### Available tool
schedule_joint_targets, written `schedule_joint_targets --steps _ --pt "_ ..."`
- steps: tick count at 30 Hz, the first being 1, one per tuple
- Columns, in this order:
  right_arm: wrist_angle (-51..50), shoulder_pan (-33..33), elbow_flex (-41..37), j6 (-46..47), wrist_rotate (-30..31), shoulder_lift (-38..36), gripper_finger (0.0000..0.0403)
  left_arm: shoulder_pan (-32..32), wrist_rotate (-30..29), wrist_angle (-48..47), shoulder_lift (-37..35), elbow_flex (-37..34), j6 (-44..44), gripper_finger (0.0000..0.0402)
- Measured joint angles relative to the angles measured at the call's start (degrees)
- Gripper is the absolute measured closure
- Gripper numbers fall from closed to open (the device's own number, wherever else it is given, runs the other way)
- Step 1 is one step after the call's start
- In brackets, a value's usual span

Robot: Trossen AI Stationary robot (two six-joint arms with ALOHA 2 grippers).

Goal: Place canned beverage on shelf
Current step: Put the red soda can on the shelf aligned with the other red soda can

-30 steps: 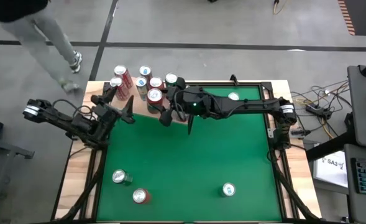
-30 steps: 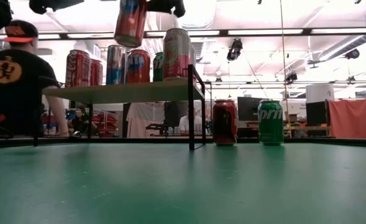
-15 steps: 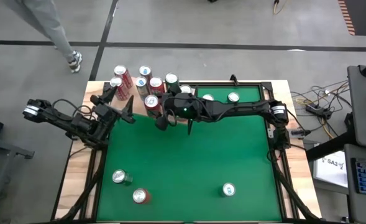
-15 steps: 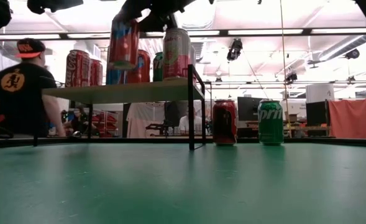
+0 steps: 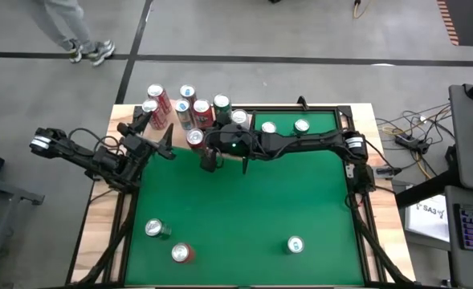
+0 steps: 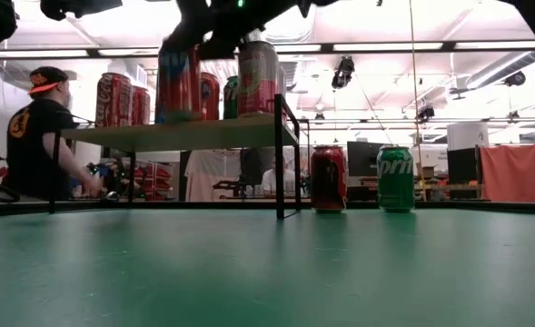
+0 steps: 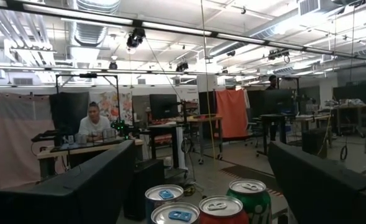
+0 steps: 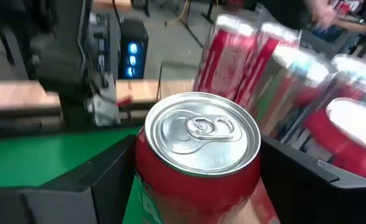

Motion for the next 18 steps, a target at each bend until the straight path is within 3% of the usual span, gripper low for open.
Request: schedule_joint_targets --steps 18 --pt "-0.06 -0.28 2.59 -0.17 3.13 2.41 0.0116 0.02 0.38 -0.91 0.35 0.00 0.06 0.0051"
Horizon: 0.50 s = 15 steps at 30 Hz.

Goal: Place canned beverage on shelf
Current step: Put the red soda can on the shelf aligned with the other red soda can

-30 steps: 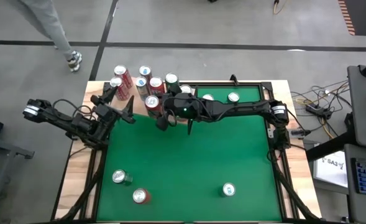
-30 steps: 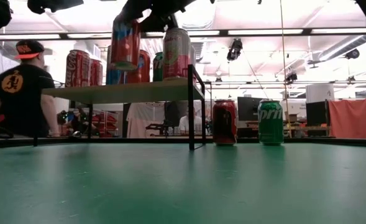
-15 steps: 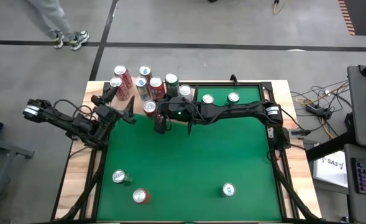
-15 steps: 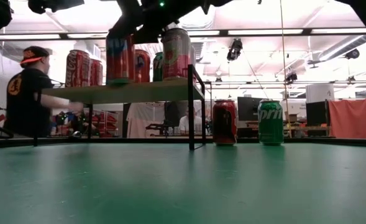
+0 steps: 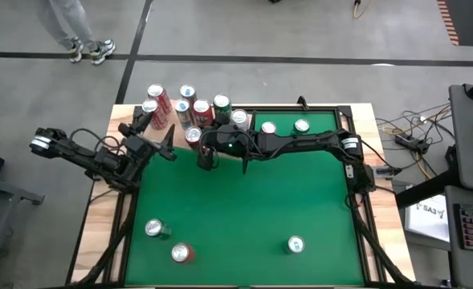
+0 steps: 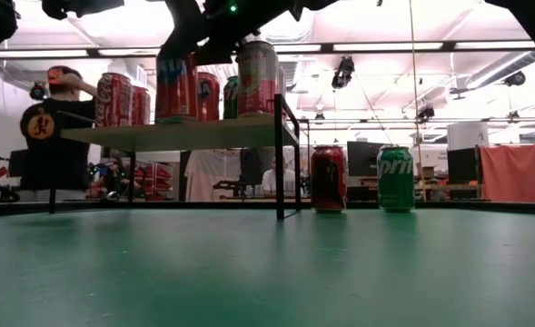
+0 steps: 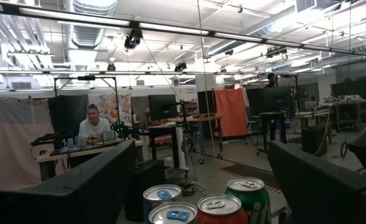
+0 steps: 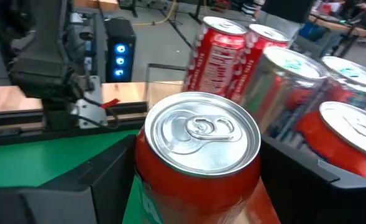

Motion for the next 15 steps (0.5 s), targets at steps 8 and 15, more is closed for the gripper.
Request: schedule_joint_targets --steps 8,15 --pt "-0.09 -0.50 0.00 -0.02 2.02 -0.07 0.0105 0.00 0.00 0.00 0.02 0.00 -0.02 0.0051" --pt "-0.41 -0.71 0.00 0.45 2.00 -0.12 0.0089 0.00 0.02 0.00 0.02 0.00 -0.03 0.0051"
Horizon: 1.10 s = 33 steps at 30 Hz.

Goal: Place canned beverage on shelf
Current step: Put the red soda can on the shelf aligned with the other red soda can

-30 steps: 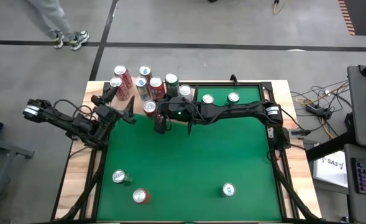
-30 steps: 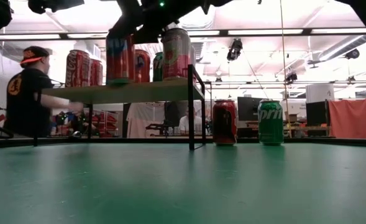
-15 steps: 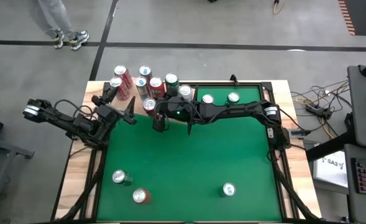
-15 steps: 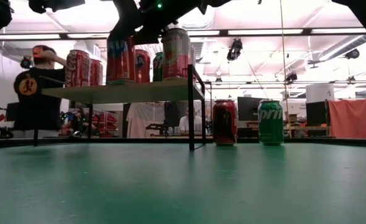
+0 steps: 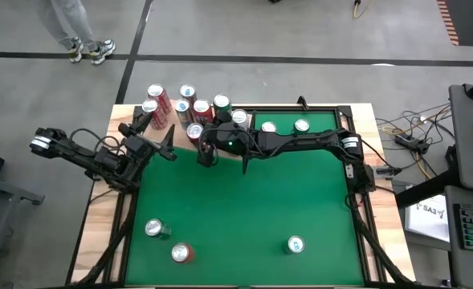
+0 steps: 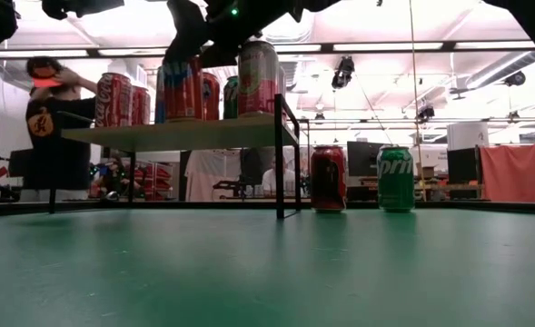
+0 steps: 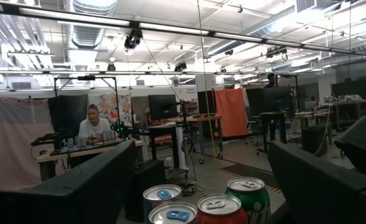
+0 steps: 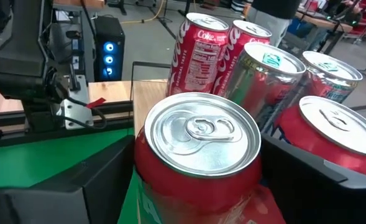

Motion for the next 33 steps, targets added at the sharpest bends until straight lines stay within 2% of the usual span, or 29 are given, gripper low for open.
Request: schedule_joint_targets --steps 8,17,23,28,30,33 --pt "-0.51 -0.78 0.19 1.95 0.09 -0.32 0.0054 0.00 0.00 0.00 0.00 0.00 0.00 0.0051" --pt "0.07 -0.93 0.19 1.96 0.07 -0.96 0.0050 0.02 0.01 -1.23 0.02 0.00 0.00 0.0051" --pt "-0.35 -0.41 0.90 1.82 0.09 -2.49 0.0049 0.02 0.02 -8.12 0.07 0.09 0.07 0.0051" --pt "-5.88 0.20 4.49 0.64 0.00 -4.95 0.0049 -0.02 -0.81 -22.96 0.14 3.84 -3.80 0.0051" --pt "-10.64 0.34 7.15 0.33 -0.04 -5.47 0.0050 -0.02 -0.85 -33.44 0.31 6.41 -8.83 0.0051" --pt "-19.36 0.63 11.89 -1.52 -0.10 -5.46 0.0055 -0.04 0.60 -54.34 0.37 11.82 -19.47 0.0051"
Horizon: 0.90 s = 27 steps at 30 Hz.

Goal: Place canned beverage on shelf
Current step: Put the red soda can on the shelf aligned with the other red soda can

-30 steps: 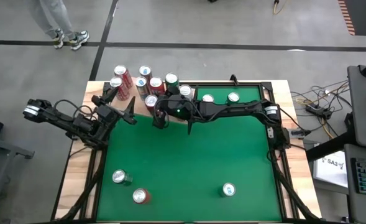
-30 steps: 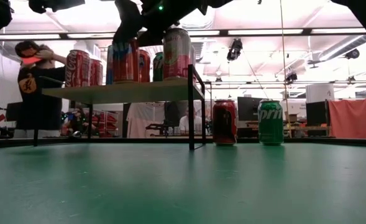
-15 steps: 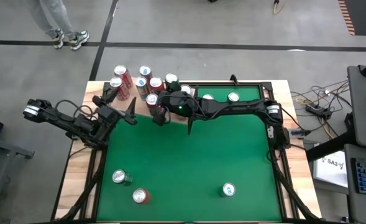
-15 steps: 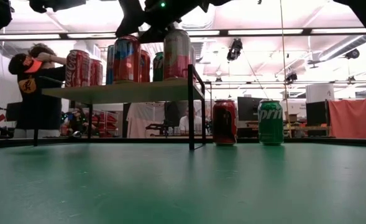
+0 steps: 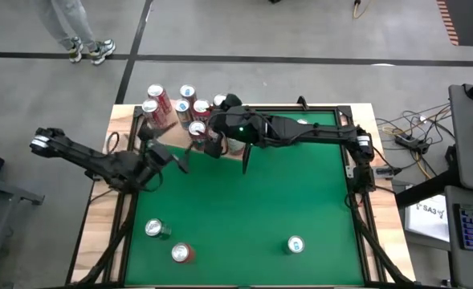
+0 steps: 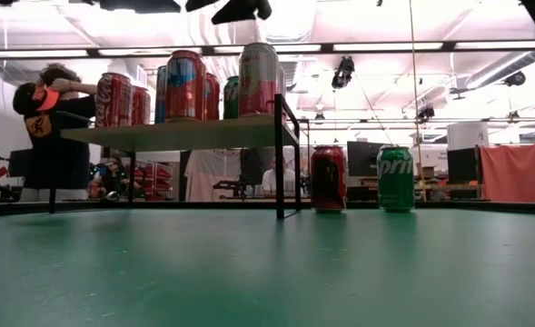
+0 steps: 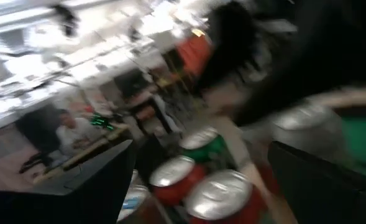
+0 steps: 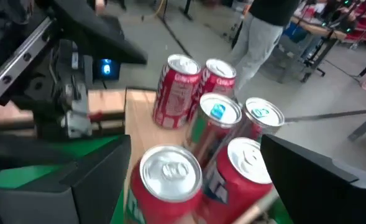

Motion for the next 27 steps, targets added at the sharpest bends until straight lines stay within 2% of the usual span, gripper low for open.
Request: schedule_joint_targets --steps 4,6,8,12,16,23,27 --pt "-8.99 0.41 4.79 -3.61 -0.08 -0.11 0.0067 0.04 9.95 -28.10 0.09 7.77 -18.18 0.0060" --pt "-13.75 0.43 6.66 -5.54 -0.12 -0.30 0.0077 0.02 15.05 -36.00 0.05 10.67 -24.66 0.0070" --pt "-17.38 0.39 7.65 -7.25 -0.09 -0.87 0.0091 0.00 17.57 -40.25 0.00 11.98 -29.05 0.0084" --pt "-21.33 -0.08 7.08 -9.62 0.11 -3.90 0.0132 -0.02 19.41 -46.13 -0.06 11.77 -36.94 0.0121" --pt "-23.86 -0.99 4.41 -10.00 0.10 -8.49 0.0191 -0.02 20.18 -47.77 0.52 9.72 -43.11 0.0171" --pt "-22.75 -1.23 -4.89 -9.10 -0.36 -16.63 0.0302 1.41 16.51 -47.89 2.60 5.98 -51.17 0.0280" --pt "-19.60 -1.14 -10.93 -8.99 -0.34 -20.17 0.0356 2.82 15.86 -47.09 3.79 4.83 -52.81 0.0348"
